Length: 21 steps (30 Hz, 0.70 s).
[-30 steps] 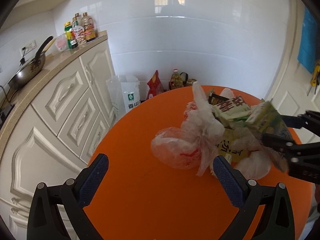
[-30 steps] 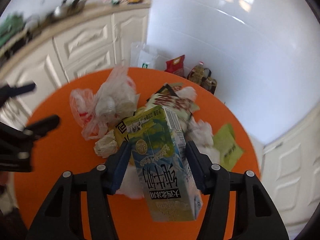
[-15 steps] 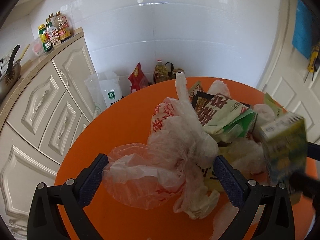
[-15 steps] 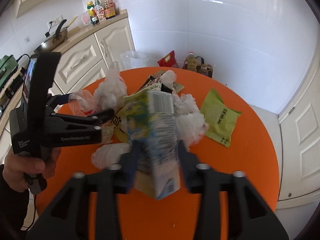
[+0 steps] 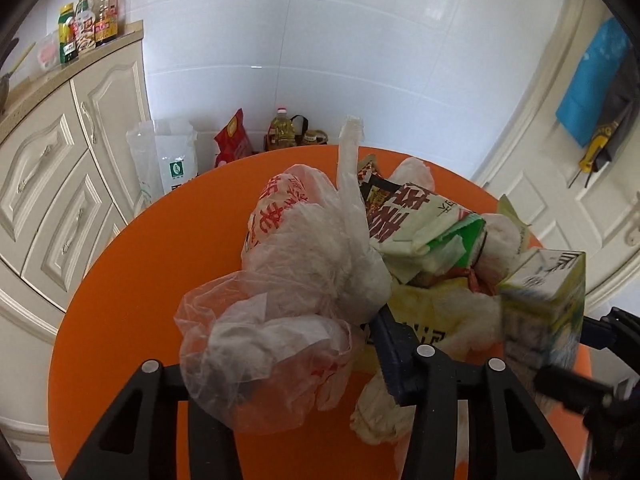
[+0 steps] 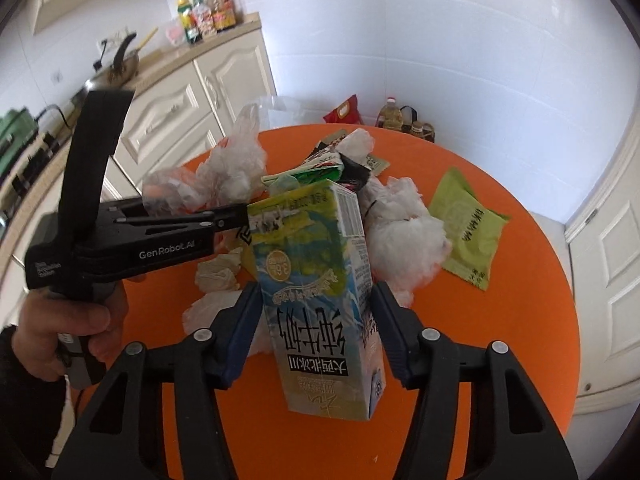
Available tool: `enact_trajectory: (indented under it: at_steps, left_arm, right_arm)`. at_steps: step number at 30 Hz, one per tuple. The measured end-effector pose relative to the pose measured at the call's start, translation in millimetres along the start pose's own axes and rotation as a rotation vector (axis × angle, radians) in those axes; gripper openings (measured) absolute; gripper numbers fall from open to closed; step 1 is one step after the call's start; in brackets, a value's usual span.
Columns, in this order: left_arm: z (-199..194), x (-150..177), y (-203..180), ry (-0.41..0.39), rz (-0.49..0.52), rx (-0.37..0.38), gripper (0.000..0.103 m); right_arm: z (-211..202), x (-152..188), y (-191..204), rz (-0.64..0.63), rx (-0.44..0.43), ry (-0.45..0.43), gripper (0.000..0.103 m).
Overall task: Collect trash
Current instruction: 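Lift the carton with the right tool while the left tool lifts the bag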
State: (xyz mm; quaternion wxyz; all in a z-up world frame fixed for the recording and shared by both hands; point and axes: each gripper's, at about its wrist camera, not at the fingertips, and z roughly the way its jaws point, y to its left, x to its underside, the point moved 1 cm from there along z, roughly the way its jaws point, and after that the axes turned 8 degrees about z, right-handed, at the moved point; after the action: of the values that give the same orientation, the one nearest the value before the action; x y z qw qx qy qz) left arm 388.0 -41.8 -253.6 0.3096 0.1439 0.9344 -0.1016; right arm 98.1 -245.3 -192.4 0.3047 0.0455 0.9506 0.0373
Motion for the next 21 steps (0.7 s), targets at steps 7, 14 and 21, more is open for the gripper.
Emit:
enact_trajectory:
  at_steps: [7, 14, 21]
  left_arm:
    - [-31.6, 42.2, 19.0, -0.02, -0.022, 0.021, 0.043]
    - [-84.6, 86.0, 23.8, -0.037, -0.026, 0.013, 0.042]
    - [-100.6, 106.4, 16.7, 0.001, 0.013, -0.086, 0.074]
  right_arm:
    - [-21.6, 9.5, -8.4, 0.058, -0.035, -0.015, 0.054]
    - [-31.5, 24.4, -12.2, 0.099, -0.076, -0.014, 0.053]
    - [-26.1, 34.2, -6.4, 0.087, -0.044, 0.024, 0.053]
